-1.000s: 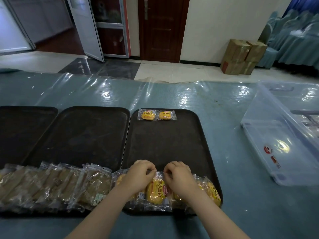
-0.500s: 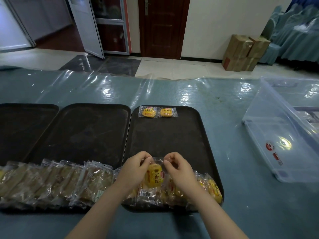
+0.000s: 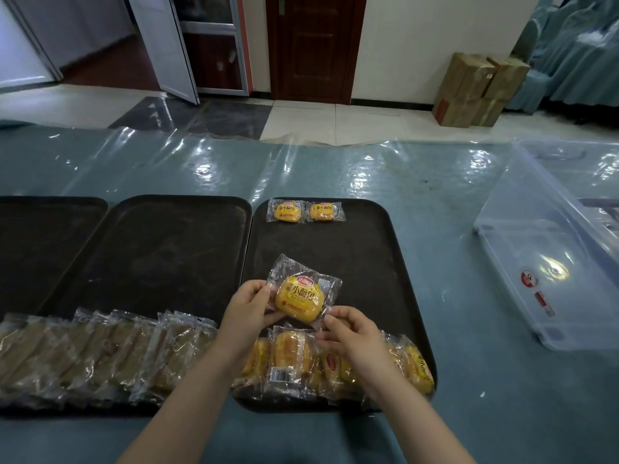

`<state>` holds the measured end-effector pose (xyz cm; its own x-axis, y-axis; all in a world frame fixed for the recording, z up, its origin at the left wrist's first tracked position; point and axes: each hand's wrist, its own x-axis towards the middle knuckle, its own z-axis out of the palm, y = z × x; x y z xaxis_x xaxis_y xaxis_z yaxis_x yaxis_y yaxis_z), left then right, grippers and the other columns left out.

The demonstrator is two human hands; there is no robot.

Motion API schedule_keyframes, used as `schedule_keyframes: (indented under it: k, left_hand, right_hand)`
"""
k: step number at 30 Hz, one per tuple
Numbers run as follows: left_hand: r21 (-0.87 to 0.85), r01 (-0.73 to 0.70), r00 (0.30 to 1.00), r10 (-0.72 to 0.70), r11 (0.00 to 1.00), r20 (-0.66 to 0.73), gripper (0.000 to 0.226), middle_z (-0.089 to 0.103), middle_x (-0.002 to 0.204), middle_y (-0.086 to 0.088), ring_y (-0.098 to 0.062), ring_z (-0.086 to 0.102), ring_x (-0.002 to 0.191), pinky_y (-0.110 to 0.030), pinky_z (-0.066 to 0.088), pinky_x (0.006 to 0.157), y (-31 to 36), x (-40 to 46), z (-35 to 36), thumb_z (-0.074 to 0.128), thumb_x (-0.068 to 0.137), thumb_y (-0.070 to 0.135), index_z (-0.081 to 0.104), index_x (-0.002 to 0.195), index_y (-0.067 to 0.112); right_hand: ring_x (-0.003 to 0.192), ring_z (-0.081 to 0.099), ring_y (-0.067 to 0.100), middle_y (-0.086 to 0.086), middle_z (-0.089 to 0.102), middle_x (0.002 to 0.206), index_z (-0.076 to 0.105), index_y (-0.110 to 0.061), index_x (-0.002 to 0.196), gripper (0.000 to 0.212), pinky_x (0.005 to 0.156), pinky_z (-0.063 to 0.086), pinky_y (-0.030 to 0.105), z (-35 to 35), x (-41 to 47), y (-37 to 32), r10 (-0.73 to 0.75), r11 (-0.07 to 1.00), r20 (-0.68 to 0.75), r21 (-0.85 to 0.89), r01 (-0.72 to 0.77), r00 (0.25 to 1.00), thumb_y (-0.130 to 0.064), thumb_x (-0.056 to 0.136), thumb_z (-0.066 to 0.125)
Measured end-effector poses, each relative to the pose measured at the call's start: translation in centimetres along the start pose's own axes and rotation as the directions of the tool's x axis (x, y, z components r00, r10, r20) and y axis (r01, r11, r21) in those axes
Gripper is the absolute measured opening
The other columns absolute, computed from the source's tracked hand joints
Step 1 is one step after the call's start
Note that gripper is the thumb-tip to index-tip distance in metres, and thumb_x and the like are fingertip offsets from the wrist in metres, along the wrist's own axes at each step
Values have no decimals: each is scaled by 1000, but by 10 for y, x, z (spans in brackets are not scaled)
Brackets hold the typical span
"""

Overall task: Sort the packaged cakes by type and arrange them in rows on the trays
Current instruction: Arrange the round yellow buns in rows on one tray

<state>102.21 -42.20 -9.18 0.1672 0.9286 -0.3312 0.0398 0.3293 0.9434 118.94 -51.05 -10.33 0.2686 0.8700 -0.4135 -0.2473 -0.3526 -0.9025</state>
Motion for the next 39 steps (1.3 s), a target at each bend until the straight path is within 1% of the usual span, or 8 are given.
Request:
schedule_keyframes:
  k: [4,9,14,24,30,32,35,39]
  left_hand:
    - [-66,69,997,-66,995,45,20,70,106,-16,-25,70,101,-34,59,84,-5,5,8,47,103,18,60,108,3]
    - [-56,107,991,-102,993,85,20,71,108,-11,-19,71,100,-29,58,83,-8,14,14,49,102,18,61,111,5]
    - [78,53,991,-62,996,115,16,70,109,-9,-16,70,100,-27,58,82,-7,35,19,49,102,16,60,109,6]
    - [369,-26,987,-36,929,159,12,67,104,2,-12,64,100,-30,54,89,-12,98,38,50,102,24,61,103,21]
    - [709,-302,949,131,637,286,7,62,99,12,-6,59,91,-24,48,77,-20,146,41,53,100,21,57,100,27]
    - [761,-344,938,158,550,310,15,59,113,9,-11,56,110,-28,48,91,-27,164,43,54,99,24,57,113,26]
    - [849,-353,935,128,394,330,50,35,156,3,-21,19,149,-43,24,120,-41,189,49,51,100,36,37,148,28]
    - [919,-360,933,79,158,352,67,-1,166,-1,-26,-8,152,-47,1,122,-58,214,53,35,99,58,6,156,38]
  right_hand:
    - [88,73,27,18,73,92,65,-3,105,13,79,61,34,1,5,-3,-35,997,-39,68,38,999,-12,98,59]
    - [88,74,24,18,73,95,65,-3,102,12,75,60,28,-4,17,-6,-29,998,-121,55,36,992,-12,98,58]
    - [84,74,22,16,73,90,64,-5,102,11,71,59,24,-17,33,-16,-69,998,-165,-15,67,984,-13,99,57]
    - [85,74,17,8,74,91,65,-8,101,11,79,60,30,-37,90,-27,-37,997,-194,-75,23,980,-15,99,57]
    - [82,69,22,16,70,91,63,-6,100,11,80,59,34,-67,153,-18,52,999,-258,24,-48,965,-15,100,56]
    - [82,68,23,18,69,93,63,-6,98,9,77,58,34,-80,180,-16,92,994,-306,84,-69,948,-14,100,57]
    - [80,67,21,17,67,92,60,-7,95,7,69,57,29,-95,219,-21,123,989,-392,129,-78,912,-11,100,56]
    - [71,63,18,14,63,84,55,-9,90,11,62,56,24,-106,259,-36,110,989,-478,137,-49,871,-8,101,52]
